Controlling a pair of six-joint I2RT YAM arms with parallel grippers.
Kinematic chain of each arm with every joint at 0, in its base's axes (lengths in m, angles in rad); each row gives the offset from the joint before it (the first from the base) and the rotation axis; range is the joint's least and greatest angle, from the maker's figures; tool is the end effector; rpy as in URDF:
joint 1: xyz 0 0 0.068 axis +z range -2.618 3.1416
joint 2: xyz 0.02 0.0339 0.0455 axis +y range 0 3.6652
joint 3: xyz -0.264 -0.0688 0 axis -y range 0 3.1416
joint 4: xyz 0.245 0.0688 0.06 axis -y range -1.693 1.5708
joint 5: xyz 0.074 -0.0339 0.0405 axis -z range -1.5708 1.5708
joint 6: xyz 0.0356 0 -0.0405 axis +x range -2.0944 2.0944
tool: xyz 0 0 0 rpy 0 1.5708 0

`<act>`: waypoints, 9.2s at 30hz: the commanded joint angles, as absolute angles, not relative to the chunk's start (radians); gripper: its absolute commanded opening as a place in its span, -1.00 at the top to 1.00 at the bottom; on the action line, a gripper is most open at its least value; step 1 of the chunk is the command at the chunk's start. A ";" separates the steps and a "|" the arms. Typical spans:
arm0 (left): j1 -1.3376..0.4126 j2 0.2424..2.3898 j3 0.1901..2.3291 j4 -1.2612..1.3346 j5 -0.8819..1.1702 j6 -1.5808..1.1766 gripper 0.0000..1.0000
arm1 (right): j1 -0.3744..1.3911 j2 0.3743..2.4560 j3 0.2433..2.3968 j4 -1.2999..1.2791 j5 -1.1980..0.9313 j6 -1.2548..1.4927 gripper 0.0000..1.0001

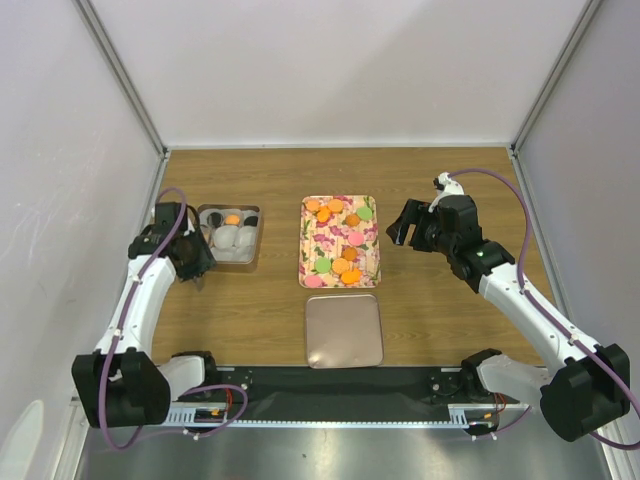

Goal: Pack the cookies

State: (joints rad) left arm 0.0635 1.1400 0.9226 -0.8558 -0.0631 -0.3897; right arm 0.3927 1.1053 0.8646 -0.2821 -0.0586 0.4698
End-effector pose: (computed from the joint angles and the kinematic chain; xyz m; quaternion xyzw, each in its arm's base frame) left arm 0.2136 0.0158 0.2629 -0.2252 0.9422 -0.0098 0.2478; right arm 0.2289 0.0971 0.2946 0.0187 0.8654 0.2321 0.4437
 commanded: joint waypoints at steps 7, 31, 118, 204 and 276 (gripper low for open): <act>-0.263 1.123 1.150 -0.890 -0.162 -0.437 0.01 | 0.390 1.118 0.893 -0.270 -0.037 0.456 -0.57; -0.830 1.697 1.465 -0.787 -0.156 -0.423 -0.05 | 0.380 1.140 0.905 -0.298 0.064 0.434 -0.57; -0.178 1.146 0.982 -0.917 -0.143 -0.330 0.21 | 0.379 1.144 0.896 -0.276 -0.021 0.453 -0.56; -0.943 1.634 1.336 -0.844 -0.216 -0.449 -0.03 | 0.379 1.141 0.900 -0.293 0.035 0.439 -0.56; -0.543 1.303 1.221 -0.893 -0.186 -0.385 0.20 | 0.379 1.146 0.897 -0.285 0.018 0.446 -0.56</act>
